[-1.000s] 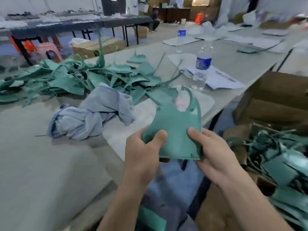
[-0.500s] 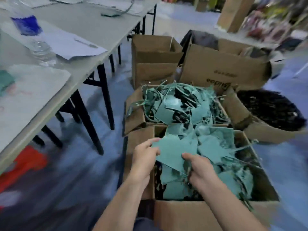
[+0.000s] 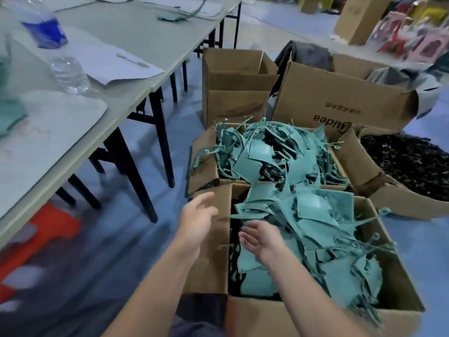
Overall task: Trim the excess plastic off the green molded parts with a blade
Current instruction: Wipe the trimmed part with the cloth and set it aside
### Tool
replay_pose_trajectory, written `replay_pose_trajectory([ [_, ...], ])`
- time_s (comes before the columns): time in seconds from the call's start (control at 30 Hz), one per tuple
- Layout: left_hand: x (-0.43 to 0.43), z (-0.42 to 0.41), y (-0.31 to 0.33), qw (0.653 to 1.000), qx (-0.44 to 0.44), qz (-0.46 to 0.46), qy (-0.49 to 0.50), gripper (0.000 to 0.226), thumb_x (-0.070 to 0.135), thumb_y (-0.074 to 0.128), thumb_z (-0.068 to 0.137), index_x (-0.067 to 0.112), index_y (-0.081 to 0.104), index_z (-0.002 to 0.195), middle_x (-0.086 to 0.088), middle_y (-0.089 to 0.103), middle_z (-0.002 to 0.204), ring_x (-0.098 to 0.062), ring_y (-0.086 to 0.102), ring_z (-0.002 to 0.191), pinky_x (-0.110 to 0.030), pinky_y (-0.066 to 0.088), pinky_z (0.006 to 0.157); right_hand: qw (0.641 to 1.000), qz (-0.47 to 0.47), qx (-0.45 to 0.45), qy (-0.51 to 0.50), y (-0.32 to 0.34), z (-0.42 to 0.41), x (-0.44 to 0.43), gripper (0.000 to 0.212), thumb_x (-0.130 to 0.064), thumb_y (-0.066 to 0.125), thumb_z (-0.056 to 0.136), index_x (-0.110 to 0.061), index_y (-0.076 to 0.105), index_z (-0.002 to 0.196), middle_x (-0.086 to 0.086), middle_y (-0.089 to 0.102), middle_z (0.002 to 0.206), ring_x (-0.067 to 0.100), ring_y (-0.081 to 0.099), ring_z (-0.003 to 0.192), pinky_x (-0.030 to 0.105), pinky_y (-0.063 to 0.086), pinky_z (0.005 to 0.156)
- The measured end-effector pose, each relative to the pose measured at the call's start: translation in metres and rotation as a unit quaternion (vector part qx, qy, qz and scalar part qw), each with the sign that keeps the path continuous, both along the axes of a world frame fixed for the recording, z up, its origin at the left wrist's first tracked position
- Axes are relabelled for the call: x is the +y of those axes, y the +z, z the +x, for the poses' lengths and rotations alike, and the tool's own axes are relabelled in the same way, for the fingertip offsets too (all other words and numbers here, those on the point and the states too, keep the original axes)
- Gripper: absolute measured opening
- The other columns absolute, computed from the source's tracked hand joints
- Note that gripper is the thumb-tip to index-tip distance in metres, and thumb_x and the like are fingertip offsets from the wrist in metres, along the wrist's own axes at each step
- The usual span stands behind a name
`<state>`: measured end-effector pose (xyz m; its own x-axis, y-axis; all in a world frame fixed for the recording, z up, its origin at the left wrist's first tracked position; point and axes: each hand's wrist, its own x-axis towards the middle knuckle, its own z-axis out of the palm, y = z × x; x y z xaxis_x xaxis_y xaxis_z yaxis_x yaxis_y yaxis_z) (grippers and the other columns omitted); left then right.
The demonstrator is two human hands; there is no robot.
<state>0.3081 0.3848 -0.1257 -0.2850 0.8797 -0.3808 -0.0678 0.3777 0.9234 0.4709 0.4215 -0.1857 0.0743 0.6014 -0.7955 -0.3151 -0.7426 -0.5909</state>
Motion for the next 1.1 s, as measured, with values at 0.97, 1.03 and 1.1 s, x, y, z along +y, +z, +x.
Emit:
replay_pose_trajectory([
  [0.97,-0.352,-0.429,0.158,0.666,0.404,-0.06,0.624,0.026,0.044,0.055,0.081,0.025,0.066,0.066,0.007,0.061,0.057,-0.016,0.059,0.062,-0.034,0.047,0.06,0.474,0.529,0.079,0.699,0.22,-0.563,-0.263,0.031,-0.007,0.058,0.084,-0.021,0.077,0.104,-0.007,0.077,0.083,0.011,0.069,0.074,0.033,0.055,0.067],
  [1.03,-0.383,-0.457,0.146,0.647,0.403,-0.088,0.641,0.019,0.041,0.057,0.086,0.032,0.074,0.082,0.013,0.072,0.076,-0.018,0.066,0.082,-0.034,0.051,0.076,0.444,0.565,0.044,0.694,0.216,-0.592,-0.279,0.034,-0.018,0.06,0.083,-0.03,0.074,0.112,-0.015,0.075,0.094,-0.001,0.066,0.082,0.026,0.054,0.074],
  [1.1,-0.41,-0.486,0.133,0.636,0.409,-0.107,0.646,0.027,0.031,0.061,0.091,0.03,0.074,0.114,0.012,0.074,0.114,-0.017,0.064,0.112,-0.034,0.046,0.097,0.401,0.601,0.009,0.692,0.215,-0.62,-0.291,0.038,-0.025,0.057,0.082,-0.037,0.069,0.117,-0.016,0.073,0.091,-0.002,0.059,0.067,0.022,0.046,0.065],
])
